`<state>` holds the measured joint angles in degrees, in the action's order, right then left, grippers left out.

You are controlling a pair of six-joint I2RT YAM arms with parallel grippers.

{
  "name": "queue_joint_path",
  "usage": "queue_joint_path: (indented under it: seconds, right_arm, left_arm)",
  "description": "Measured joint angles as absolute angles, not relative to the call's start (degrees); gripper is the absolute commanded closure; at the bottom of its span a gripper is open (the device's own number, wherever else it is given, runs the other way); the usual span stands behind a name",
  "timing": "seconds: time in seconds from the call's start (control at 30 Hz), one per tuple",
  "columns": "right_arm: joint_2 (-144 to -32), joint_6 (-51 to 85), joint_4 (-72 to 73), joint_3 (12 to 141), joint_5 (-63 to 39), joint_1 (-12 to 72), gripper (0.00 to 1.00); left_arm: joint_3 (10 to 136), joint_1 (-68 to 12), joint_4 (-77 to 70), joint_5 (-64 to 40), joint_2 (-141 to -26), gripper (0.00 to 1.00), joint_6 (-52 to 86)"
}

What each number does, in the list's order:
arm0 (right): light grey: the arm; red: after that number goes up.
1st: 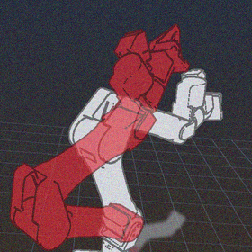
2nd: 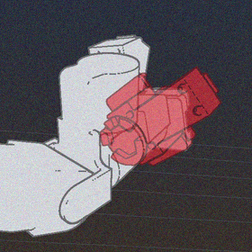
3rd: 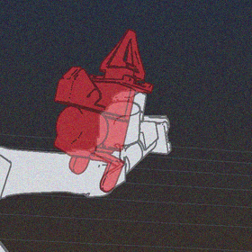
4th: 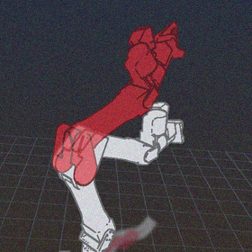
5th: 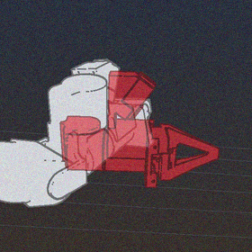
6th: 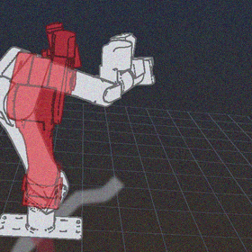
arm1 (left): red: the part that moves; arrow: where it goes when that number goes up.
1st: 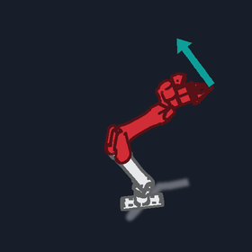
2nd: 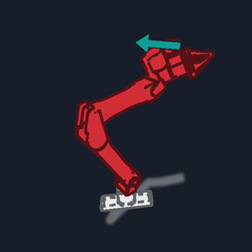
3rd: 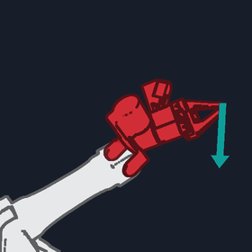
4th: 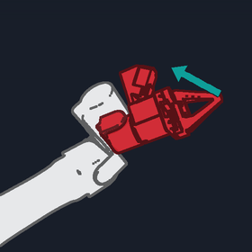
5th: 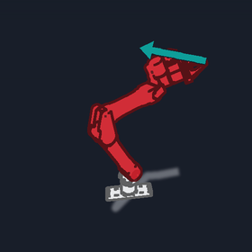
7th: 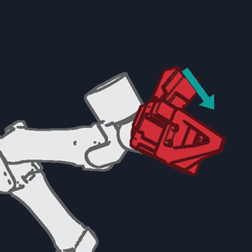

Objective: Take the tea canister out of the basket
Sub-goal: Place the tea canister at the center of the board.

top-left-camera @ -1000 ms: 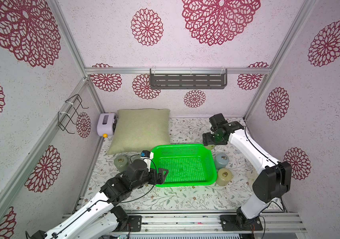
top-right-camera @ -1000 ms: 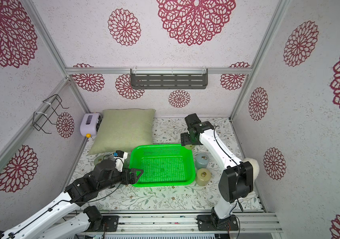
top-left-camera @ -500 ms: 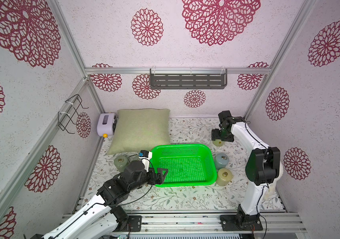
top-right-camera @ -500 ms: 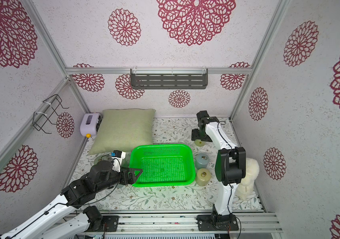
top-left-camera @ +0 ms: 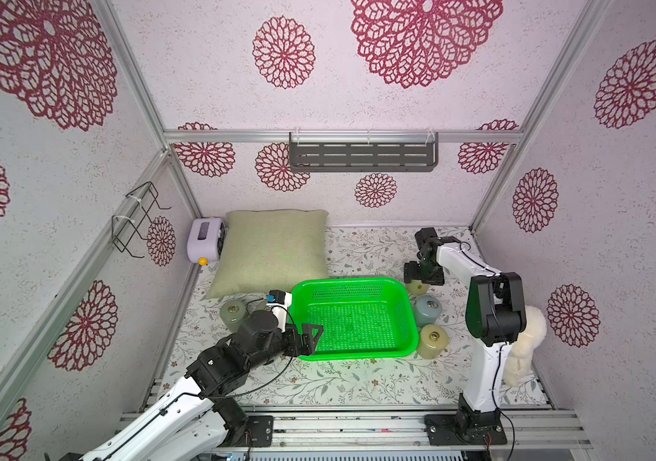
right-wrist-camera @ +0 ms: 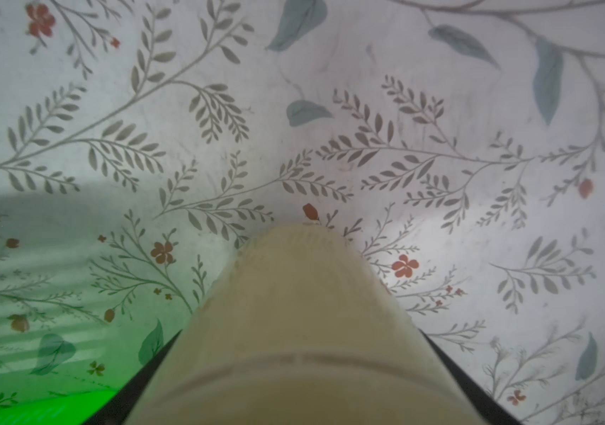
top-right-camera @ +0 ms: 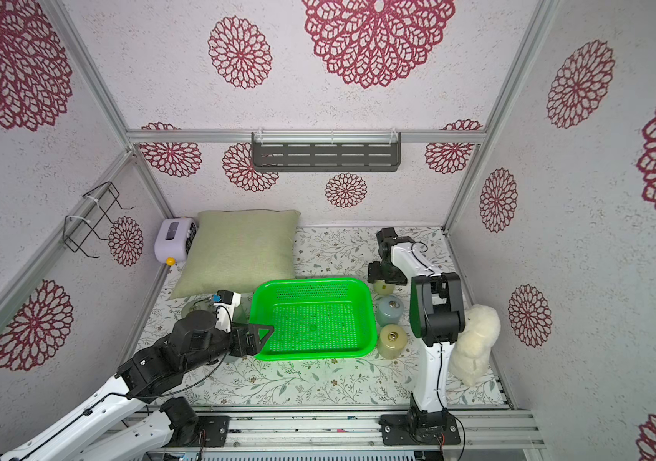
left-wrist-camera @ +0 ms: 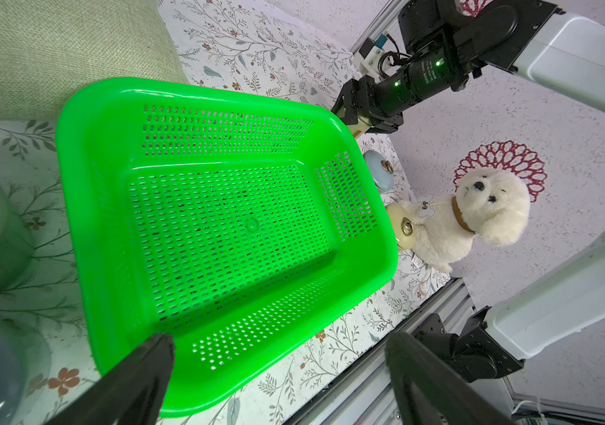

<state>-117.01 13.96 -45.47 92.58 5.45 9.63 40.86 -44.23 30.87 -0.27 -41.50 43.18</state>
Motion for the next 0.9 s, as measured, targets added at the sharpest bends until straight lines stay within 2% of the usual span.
queue_joint_path:
  seconds: [0.27,0.63,0.9]
  right_arm:
    - [-118.6,14.0,-43.6,92.2,4.3,9.6,0.21]
    - [-118.7,14.4,-42.7,92.2,3.7,9.6,0.01]
    - [-114.4,15.3,-41.8,92.2,4.0,9.6,0.01]
  left_arm:
    - [40.9,-44.2,30.9,0.0,-41.5,0.03,43.2]
    - [40.6,-44.2,31.0,0.9,-40.8,0.03,43.1]
    - [40.6,-44.3,31.2,2.4,-41.0,0.03,43.1]
